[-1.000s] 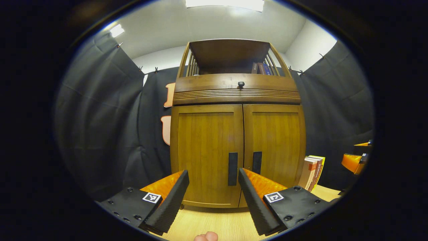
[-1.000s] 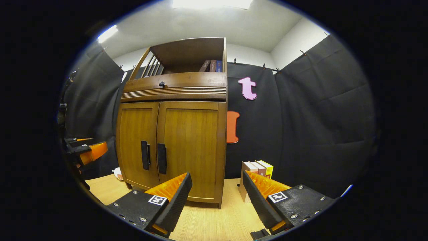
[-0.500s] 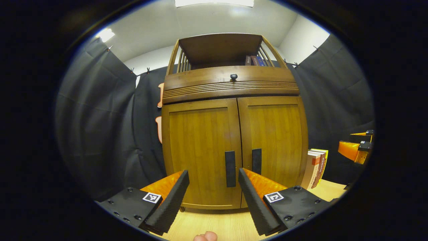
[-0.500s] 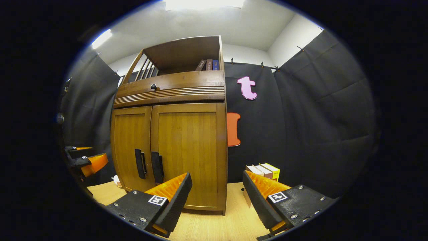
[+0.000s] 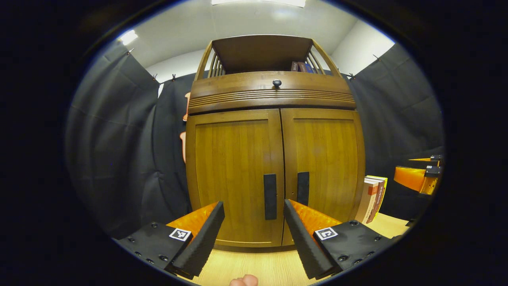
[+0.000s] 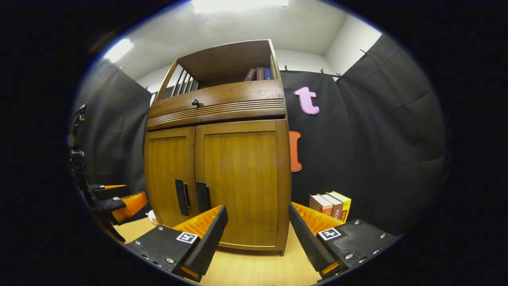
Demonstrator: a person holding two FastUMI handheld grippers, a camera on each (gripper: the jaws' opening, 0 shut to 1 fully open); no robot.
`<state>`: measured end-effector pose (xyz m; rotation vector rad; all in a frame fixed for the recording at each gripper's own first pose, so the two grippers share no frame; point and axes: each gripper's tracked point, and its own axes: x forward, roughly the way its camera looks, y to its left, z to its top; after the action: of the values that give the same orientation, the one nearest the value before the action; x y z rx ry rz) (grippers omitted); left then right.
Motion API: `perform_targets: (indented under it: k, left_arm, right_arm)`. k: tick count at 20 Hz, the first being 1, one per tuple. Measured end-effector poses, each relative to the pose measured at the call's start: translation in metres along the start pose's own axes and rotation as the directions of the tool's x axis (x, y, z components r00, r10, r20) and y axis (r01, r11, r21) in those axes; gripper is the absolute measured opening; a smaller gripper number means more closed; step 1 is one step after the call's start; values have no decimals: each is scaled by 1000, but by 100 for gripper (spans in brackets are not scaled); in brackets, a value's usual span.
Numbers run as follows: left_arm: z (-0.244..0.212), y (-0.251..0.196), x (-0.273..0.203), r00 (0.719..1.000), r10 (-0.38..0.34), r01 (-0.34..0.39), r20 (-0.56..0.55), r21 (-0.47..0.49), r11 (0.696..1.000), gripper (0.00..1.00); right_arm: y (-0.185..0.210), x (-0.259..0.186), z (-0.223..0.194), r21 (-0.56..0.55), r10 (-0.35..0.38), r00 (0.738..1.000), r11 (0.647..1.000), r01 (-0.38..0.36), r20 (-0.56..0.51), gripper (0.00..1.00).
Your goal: Open the right door of the double-door shoe cabinet with the right hand, and open the left door with the left hand.
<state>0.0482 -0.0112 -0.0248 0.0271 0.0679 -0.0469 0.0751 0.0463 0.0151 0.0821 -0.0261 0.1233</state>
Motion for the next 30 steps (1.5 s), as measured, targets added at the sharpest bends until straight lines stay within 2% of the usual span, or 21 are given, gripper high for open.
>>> perform_targets:
  k: [4, 8, 12, 22, 23, 24, 25, 27, 28, 29, 30]
  left_arm:
    - [-3, 7, -5, 1000, 15, -15, -1, 5, 1000, 95]
    - [-4, 16, -11, 1000, 31, -31, 3, 9, 999, 95]
    - [-4, 22, -20, 1000, 31, -31, 2, -3, 1000, 95]
    - [-4, 41, -51, 998, 55, -55, -5, -55, 997, 95]
    - [-3, 44, -52, 998, 61, -61, -3, -60, 996, 97]
    - [-2, 46, -53, 998, 64, -64, -2, -64, 996, 95]
    - [-3, 48, -54, 998, 65, -65, -2, -67, 996, 95]
    - [-4, 49, -56, 998, 62, -63, -6, -66, 996, 97]
    - [-2, 50, -56, 998, 62, -62, -7, -64, 996, 97]
    - [-1, 50, -56, 998, 59, -60, -5, -63, 996, 97]
    - [0, 48, -57, 998, 55, -55, -2, -61, 997, 95]
  right_arm:
    - [30, 35, 9, -16, 69, 997, 997, -69, 35, 94]
    - [79, 78, -1, -16, 165, 986, 986, -165, 16, 94]
    - [110, 119, -21, -35, 199, 980, 979, -199, -9, 94]
    - [147, 188, -77, -48, 147, 985, 987, -153, -95, 94]
    - [149, 192, -82, -44, 140, 984, 988, -145, -106, 93]
    - [152, 198, -87, -41, 133, 984, 990, -138, -116, 89]
    - [151, 201, -90, -47, 108, 986, 992, -115, -124, 93]
    - [148, 204, -88, -65, 76, 992, 994, -83, -103, 73]
    - [143, 204, -88, -81, 46, 995, 995, -53, -94, 80]
    - [141, 203, -88, -90, 28, 996, 995, -36, -89, 65]
    - [141, 202, -89, -85, 26, 996, 996, -34, -84, 55]
